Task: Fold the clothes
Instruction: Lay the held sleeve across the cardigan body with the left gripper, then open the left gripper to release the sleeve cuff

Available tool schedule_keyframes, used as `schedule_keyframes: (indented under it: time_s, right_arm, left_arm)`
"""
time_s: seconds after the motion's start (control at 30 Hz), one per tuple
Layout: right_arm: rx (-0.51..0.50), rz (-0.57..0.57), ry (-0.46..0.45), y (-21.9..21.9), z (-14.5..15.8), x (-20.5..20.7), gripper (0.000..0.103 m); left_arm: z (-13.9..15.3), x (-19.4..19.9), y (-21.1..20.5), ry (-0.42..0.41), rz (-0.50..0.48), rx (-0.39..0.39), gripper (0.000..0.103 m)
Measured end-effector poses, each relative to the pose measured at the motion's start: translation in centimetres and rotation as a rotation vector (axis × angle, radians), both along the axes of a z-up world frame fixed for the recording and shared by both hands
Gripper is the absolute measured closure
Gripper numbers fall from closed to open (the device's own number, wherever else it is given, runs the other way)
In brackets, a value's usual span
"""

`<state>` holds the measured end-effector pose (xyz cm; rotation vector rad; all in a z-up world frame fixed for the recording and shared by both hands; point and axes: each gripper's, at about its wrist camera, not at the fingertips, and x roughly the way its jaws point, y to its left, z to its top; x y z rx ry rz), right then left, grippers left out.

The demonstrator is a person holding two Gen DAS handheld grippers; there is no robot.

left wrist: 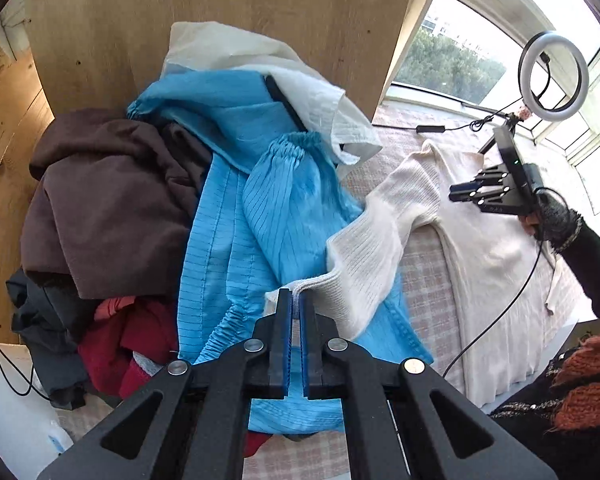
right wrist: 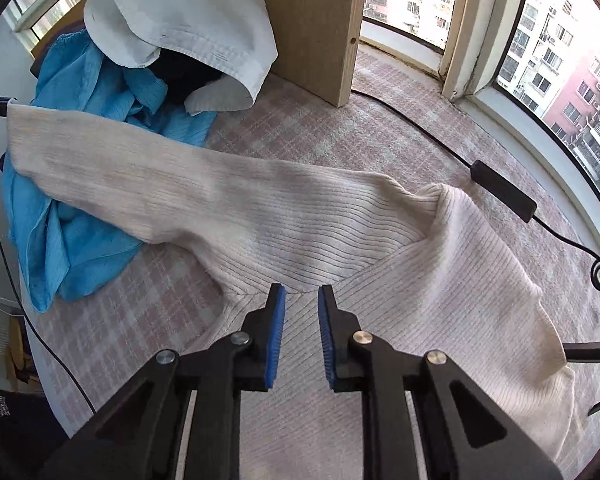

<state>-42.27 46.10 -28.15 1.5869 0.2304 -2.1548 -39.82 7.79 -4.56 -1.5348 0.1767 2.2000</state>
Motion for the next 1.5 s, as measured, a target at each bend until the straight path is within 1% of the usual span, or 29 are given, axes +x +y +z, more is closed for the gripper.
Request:
schedule_keyframes:
  time_s: [0.07, 0.13, 0.17, 0.27, 0.33, 0.4, 0.47, 0.53, 0.63, 0.7, 0.77, 0.83, 0.9, 0.93, 1.07, 1.17, 1.23, 1.27, 1.3, 1.37, 1.43, 1.5]
  right_arm:
    - [0.005, -0.04, -0.021, -0.3, -1.8, -0.7, 0.087]
    - [0.009, -0.083, -0.043, -0.6, -3.6, -1.6, 0.087]
    - [-0.003, -0.098, -0.042, -0.6, -3.8, -1.8, 0.088]
    - [-0.032, -0.14, -0.065, 0.3, -3.4, -1.7, 0.088]
    - [-0.071, -0.182, -0.081, 1.7, -2.5, -0.9, 0.088]
    - [-0.1, -0.222, -0.069, 3.6, -0.9, 0.5, 0.088]
    - [-0.114, -0.265, -0.046, 5.9, 1.1, 2.5, 0.087]
    - [-0.144, -0.32, -0.042, 9.0, 3.6, 5.5, 0.087]
    - [-0.183, -0.386, -0.025, 13.2, 6.7, 10.5, 0.086]
    - [-0.188, -0.414, 0.0, 14.9, 7.9, 12.8, 0.082]
    - [-0.202, -0.429, -0.003, 15.3, 7.7, 13.3, 0.076]
    - [-0.198, -0.418, -0.006, 14.6, 6.8, 12.3, 0.076]
    - [-0.197, -0.391, -0.019, 13.2, 5.4, 10.3, 0.076]
    - [-0.19, -0.385, -0.027, 12.5, 4.6, 9.0, 0.076]
    - [-0.129, -0.358, -0.04, 9.8, 1.4, 3.3, 0.076]
    - [-0.132, -0.364, -0.067, 8.7, 0.0, -0.6, 0.076]
    - [-0.12, -0.357, -0.087, 8.0, -0.4, -2.5, 0.076]
    - [-0.1, -0.344, -0.092, 7.6, -0.5, -2.8, 0.076]
    - [-0.082, -0.325, -0.088, 7.1, -0.4, -2.7, 0.076]
    - [-0.051, -0.285, -0.069, 6.2, 0.2, -1.9, 0.076]
    - [-0.04, -0.242, -0.052, 5.1, 1.2, -0.1, 0.076]
    - [-0.036, -0.183, -0.055, 3.3, 1.6, 2.0, 0.076]
  left_arm:
    - [2.1, 0.7, 1.4, 0.032, -0.019, 0.047, 0.1]
    - [4.1, 2.2, 4.0, 0.061, -0.073, 0.083, 0.1]
    - [5.1, 3.0, 5.6, 0.074, -0.108, 0.108, 0.1]
    - [6.8, 6.0, 11.4, 0.072, -0.268, 0.204, 0.1]
    - [6.8, 8.0, 15.9, 0.039, -0.39, 0.246, 0.1]
    - [6.1, 10.3, 20.6, 0.002, -0.512, 0.269, 0.1]
    - [5.0, 13.3, 25.4, -0.035, -0.647, 0.268, 0.1]
    - [3.4, 16.6, 29.0, -0.083, -0.775, 0.259, 0.1]
    - [-0.6, 21.6, 32.5, -0.175, -0.923, 0.189, 0.1]
    - [-4.2, 23.7, 33.3, -0.273, -0.954, 0.155, 0.1]
    - [-7.4, 24.8, 33.1, -0.317, -0.947, 0.09, 0.1]
    - [-10.1, 25.4, 32.6, -0.343, -0.922, 0.028, 0.1]
    - [-11.9, 25.3, 31.5, -0.352, -0.872, -0.007, 0.1]
    - [-12.4, 25.3, 30.9, -0.357, -0.848, -0.009, 0.1]
    - [-13.0, 25.1, 28.7, -0.379, -0.758, 0.022, 0.1]
    - [-13.7, 24.8, 27.1, -0.399, -0.69, 0.013, 0.099]
    - [-14.2, 24.7, 26.1, -0.412, -0.645, 0.008, 0.097]
    - [-14.5, 24.6, 25.6, -0.419, -0.622, 0.005, 0.09]
    - [-14.4, 24.7, 24.9, -0.418, -0.601, 0.009, 0.086]
    - [-13.7, 25.1, 23.4, -0.401, -0.564, 0.026, 0.075]
    - [-13.3, 25.4, 21.7, -0.378, -0.523, 0.044, 0.072]
    - [-13.9, 25.3, 20.6, -0.389, -0.45, 0.099, 0.072]
